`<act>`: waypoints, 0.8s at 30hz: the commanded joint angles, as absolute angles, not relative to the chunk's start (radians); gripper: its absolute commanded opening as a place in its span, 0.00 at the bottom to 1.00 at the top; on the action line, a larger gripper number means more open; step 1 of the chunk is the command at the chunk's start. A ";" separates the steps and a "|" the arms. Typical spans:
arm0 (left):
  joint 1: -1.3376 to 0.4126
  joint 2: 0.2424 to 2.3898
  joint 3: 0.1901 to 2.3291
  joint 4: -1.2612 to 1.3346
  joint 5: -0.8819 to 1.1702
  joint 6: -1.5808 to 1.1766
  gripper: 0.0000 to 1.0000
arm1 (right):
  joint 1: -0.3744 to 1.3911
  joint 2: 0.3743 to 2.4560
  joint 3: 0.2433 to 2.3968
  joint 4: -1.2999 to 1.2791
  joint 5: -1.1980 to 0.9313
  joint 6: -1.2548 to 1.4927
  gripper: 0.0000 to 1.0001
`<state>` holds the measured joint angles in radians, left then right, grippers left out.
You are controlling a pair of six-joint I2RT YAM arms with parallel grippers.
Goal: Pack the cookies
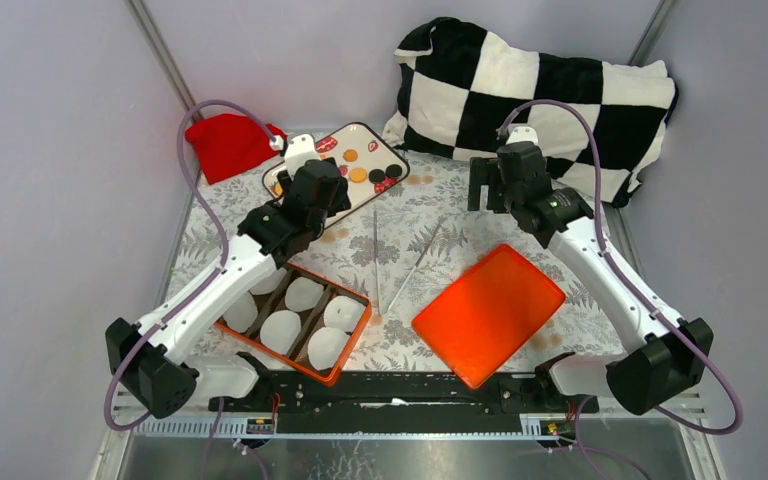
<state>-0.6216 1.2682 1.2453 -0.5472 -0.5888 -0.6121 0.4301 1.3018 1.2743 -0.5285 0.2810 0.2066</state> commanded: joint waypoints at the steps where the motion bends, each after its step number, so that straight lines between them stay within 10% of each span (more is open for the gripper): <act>1: -0.626 1.267 1.270 -0.532 -0.603 -0.599 0.66 | 0.436 1.328 1.316 -0.545 0.394 0.218 1.00; 8: -0.626 1.282 1.251 -0.534 -0.617 -0.601 0.69 | 0.431 1.190 1.105 -0.328 0.293 0.299 1.00; 24: -0.424 1.407 1.187 -0.557 -0.288 -0.681 0.64 | 0.673 1.577 1.209 -0.430 -0.042 0.454 1.00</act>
